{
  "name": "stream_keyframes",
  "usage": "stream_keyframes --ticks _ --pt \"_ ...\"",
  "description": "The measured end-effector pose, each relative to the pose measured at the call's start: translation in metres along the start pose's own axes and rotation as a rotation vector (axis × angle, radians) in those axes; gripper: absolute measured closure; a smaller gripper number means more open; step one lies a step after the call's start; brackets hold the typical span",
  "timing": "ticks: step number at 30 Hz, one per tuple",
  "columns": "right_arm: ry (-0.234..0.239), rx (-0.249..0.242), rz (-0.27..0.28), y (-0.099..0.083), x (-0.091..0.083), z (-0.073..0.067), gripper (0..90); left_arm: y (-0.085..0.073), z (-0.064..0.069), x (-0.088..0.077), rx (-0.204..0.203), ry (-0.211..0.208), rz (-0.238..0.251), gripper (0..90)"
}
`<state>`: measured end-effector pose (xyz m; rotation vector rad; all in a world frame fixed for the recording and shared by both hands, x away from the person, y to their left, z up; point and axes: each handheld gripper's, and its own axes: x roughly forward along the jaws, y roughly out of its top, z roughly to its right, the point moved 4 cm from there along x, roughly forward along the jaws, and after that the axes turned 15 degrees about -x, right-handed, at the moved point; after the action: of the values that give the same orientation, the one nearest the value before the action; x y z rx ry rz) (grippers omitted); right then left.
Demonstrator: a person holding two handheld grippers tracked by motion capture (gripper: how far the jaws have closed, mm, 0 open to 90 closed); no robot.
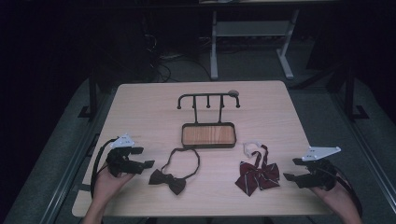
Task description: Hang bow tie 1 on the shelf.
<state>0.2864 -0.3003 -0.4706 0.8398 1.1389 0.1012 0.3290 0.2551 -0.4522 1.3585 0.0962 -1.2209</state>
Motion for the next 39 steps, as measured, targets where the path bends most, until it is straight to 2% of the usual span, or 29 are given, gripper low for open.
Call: stream_keyframes --ticks 3,7,12,14,18,20,26,32,36,39 --pt "0.001 -0.001 -0.004 0.000 0.000 0.000 28.6 0.000 0.000 0.000 0.006 0.000 -0.011 22.5" --pt "0.003 0.000 -0.006 0.002 -0.001 -0.001 28.6 0.000 0.001 0.000 0.005 -0.009 0.001 22.5" --pt "0.012 -0.034 -0.019 0.013 0.000 -0.004 28.0 0.000 0.001 -0.001 0.007 -0.012 0.003 22.5" --pt "0.012 -0.031 -0.025 0.016 -0.001 -0.004 27.6 0.001 0.001 -0.001 0.008 -0.014 0.009 22.5" --pt "0.022 -0.041 -0.019 0.027 -0.003 -0.003 26.8 0.000 0.002 -0.001 0.004 -0.017 0.008 22.4" --pt "0.034 -0.044 -0.013 0.034 -0.004 -0.003 26.9 0.001 0.003 -0.001 0.018 -0.014 0.007 22.4" --pt "0.055 -0.083 -0.033 0.054 -0.006 -0.001 26.9 0.001 0.004 -0.001 0.012 -0.018 0.009 22.0" --pt "0.087 -0.117 -0.086 0.076 0.006 0.003 29.4 0.000 0.003 0.000 0.029 -0.018 0.000 21.8" --pt "0.109 -0.142 -0.123 0.082 0.014 0.004 29.8 0.001 0.004 -0.001 0.018 -0.020 0.011 21.6" --pt "0.135 -0.154 -0.149 0.089 0.021 0.007 31.3 0.001 0.004 -0.001 0.028 -0.020 0.012 21.6"
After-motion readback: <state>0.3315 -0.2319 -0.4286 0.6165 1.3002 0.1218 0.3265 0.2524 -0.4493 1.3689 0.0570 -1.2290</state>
